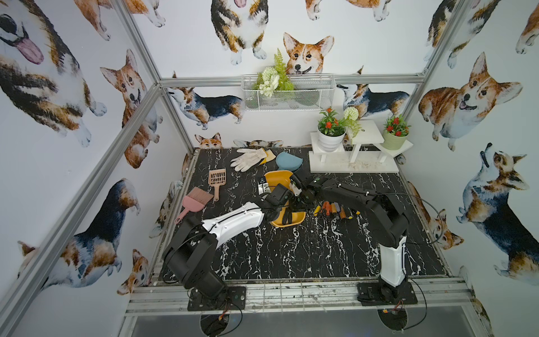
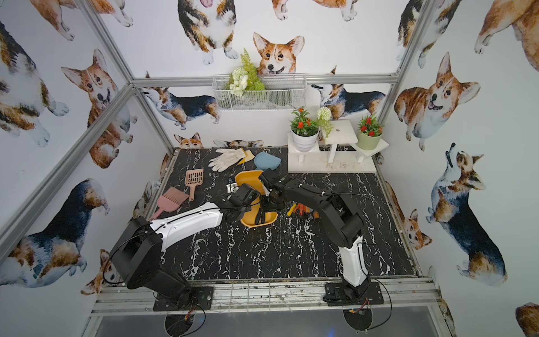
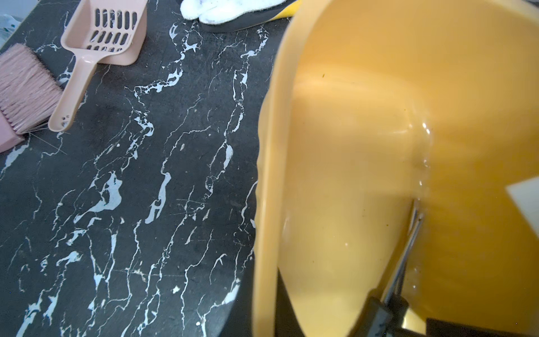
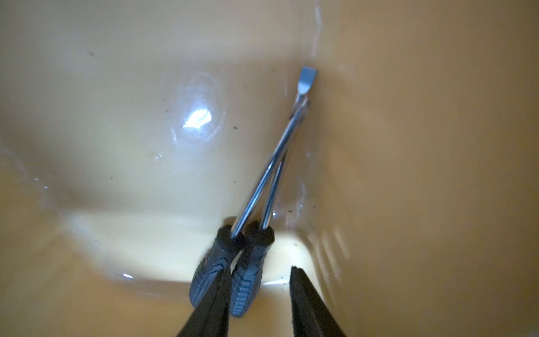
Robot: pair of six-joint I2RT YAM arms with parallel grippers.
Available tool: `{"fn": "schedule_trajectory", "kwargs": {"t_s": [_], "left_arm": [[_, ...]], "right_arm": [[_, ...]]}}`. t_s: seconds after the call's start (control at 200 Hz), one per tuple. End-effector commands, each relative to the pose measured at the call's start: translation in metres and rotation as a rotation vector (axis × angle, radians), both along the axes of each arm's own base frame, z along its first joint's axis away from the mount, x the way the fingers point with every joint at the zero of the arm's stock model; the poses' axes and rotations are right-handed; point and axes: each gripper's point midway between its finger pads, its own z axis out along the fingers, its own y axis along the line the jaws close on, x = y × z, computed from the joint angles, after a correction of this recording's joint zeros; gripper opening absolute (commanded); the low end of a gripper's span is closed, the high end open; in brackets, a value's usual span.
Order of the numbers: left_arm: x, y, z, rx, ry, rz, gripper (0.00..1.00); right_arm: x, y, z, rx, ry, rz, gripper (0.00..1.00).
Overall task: Take out the screwdriver from the storage box
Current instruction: Pick up the screwdriver from the storage box.
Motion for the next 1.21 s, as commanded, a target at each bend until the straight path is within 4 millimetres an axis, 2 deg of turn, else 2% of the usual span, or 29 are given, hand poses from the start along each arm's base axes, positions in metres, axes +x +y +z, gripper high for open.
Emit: {"fn": "schedule_trajectory", "kwargs": {"t_s": [0.0, 0.18, 0.27, 0.34, 0.405, 0.511, 0.591, 0.706, 0.791, 1.066, 1.201], "left_arm": [[0.003, 0.0, 0.006, -0.016, -0.026, 0.016, 0.0], [0.002, 0.001, 0.008, -0.019, -0.03, 0.018, 0.0], [0.002, 0.001, 0.009, -0.023, -0.033, 0.018, 0.0], [0.002, 0.001, 0.01, -0.027, -0.036, 0.019, 0.0], [0.003, 0.0, 0.011, -0.028, -0.039, 0.017, 0.0], [0.002, 0.0, 0.009, -0.028, -0.035, 0.017, 0.0], [0.002, 0.0, 0.008, -0.028, -0.032, 0.017, 0.0], [0.003, 0.0, 0.009, -0.025, -0.034, 0.018, 0.0], [0.003, 0.002, 0.009, -0.019, -0.035, 0.02, 0.0], [0.001, 0.004, 0.005, -0.013, -0.028, 0.035, 0.0], [0.0, 0.006, 0.004, -0.011, -0.028, 0.04, 0.0]], "right_arm": [[-0.001, -0.002, -0.008, -0.022, 0.031, -0.012, 0.38], [-0.002, -0.002, -0.017, -0.033, 0.049, -0.015, 0.37], [-0.003, -0.004, -0.023, -0.062, 0.066, -0.01, 0.29], [-0.003, -0.006, -0.024, -0.074, 0.067, -0.01, 0.27], [-0.003, -0.006, -0.025, -0.078, 0.067, -0.005, 0.27], [-0.003, -0.006, -0.026, -0.08, 0.07, -0.002, 0.35], [-0.002, -0.005, -0.027, -0.081, 0.07, 0.001, 0.36], [-0.002, -0.005, -0.029, -0.082, 0.072, 0.003, 0.26], [-0.002, -0.003, -0.024, -0.068, 0.061, 0.011, 0.17], [0.006, -0.009, 0.008, -0.042, -0.044, 0.0, 0.0], [0.008, -0.014, 0.023, -0.03, -0.08, -0.013, 0.0]]}}
